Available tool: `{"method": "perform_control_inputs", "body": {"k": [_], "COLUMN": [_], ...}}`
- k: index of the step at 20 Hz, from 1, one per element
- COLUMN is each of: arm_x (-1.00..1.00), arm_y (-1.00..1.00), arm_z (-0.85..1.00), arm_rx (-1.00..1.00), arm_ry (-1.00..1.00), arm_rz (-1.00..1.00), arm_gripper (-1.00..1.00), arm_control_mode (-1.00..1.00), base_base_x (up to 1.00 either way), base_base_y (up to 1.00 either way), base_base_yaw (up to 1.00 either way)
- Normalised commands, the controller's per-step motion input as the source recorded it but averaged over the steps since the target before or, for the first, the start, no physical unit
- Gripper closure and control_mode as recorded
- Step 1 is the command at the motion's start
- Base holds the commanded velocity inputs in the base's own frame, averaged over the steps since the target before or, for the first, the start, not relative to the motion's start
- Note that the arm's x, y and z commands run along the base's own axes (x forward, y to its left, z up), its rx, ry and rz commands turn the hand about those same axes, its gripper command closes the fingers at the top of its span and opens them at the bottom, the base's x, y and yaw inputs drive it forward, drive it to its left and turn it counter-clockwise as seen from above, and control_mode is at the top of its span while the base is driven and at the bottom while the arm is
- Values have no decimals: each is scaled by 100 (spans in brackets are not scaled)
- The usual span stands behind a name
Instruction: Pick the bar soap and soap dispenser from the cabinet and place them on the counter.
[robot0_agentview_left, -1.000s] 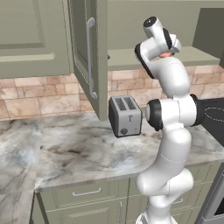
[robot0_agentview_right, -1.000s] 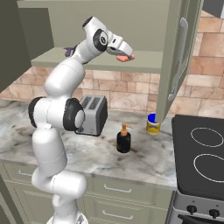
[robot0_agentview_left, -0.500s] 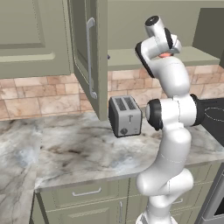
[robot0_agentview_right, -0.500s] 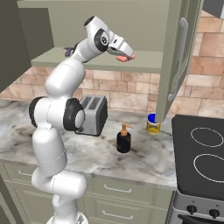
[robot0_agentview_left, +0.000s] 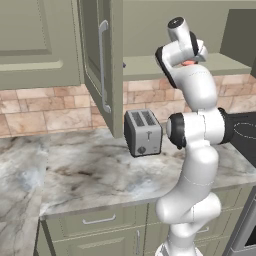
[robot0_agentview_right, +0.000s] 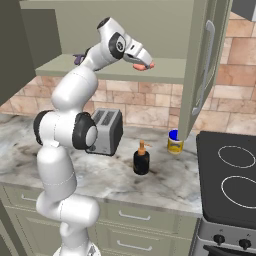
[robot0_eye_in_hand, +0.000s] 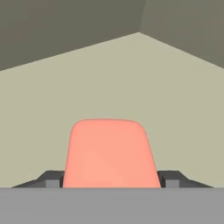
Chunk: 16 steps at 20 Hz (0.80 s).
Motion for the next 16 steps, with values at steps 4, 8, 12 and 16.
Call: {"method": "perform_control_inputs", "body": {"k": [4,8,12,16], "arm_x": [-3,-29,-33,-27], "arm_y": [0,1,5,1], "arm_z": [13,13,3,-7], "arm_rx": [1,0,0,0], "arm_ry": [0,0,0,0], "arm_rz": [-2,0,0,0], "arm_gripper": [100,100,100,100], "arm_control_mode": [-100,-100,-100,-100], "base_base_x": [0,0,0,0], "base_base_y": [0,0,0,0], "base_base_yaw": [0,0,0,0]}}
